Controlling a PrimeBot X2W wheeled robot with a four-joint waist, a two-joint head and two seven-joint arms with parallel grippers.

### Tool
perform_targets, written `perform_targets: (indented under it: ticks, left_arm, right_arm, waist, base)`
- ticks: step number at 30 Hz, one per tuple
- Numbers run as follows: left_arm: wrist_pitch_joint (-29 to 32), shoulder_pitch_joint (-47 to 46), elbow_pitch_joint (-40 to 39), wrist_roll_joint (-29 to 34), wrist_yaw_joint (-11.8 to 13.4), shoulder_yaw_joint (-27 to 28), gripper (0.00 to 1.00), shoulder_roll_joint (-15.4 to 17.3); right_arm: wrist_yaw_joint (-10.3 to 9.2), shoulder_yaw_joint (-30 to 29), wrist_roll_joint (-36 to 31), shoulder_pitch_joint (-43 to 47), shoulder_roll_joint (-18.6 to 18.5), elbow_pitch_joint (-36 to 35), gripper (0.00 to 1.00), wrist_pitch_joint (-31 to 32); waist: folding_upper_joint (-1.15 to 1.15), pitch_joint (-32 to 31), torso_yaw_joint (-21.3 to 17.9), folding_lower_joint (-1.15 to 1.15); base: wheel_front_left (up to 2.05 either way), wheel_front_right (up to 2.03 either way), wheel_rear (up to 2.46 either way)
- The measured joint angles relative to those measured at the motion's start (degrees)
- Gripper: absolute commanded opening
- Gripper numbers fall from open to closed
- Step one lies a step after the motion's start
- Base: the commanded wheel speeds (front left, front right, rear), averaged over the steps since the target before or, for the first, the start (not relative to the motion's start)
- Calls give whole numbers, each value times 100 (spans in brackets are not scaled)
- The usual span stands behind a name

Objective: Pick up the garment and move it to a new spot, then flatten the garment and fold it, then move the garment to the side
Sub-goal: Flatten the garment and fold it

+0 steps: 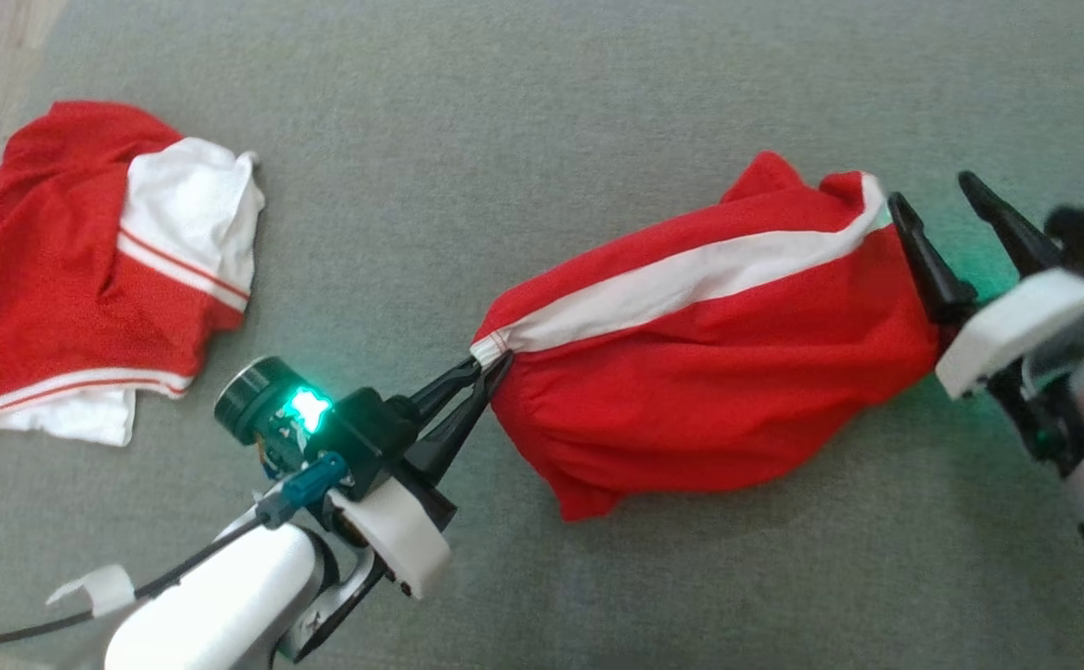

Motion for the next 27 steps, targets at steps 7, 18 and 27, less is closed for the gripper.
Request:
perform_targets:
  ticks: [7, 18, 27]
  left_arm:
    - [-9, -148, -16, -19, -102, -9, 0, -65]
    - [-226, -271, 229, -44, -196, -37, 0, -203]
    - [-372, -1485, 456, 183, -545, 266, 0, -134]
  right_arm:
    - [0, 1526, 1345, -763, -683, 288, 100, 981]
    - [0, 3110, 2382, -1449, -1281, 137, 0, 794]
    - [0, 2972, 2633, -2708, -1578, 168, 0, -323]
  waist:
    - [0, 196, 243, 0]
    - [0, 209, 382, 0]
    - [0, 232, -46, 0]
  base:
    - [0, 0, 0]
    - [0, 0, 0]
    - [0, 0, 0]
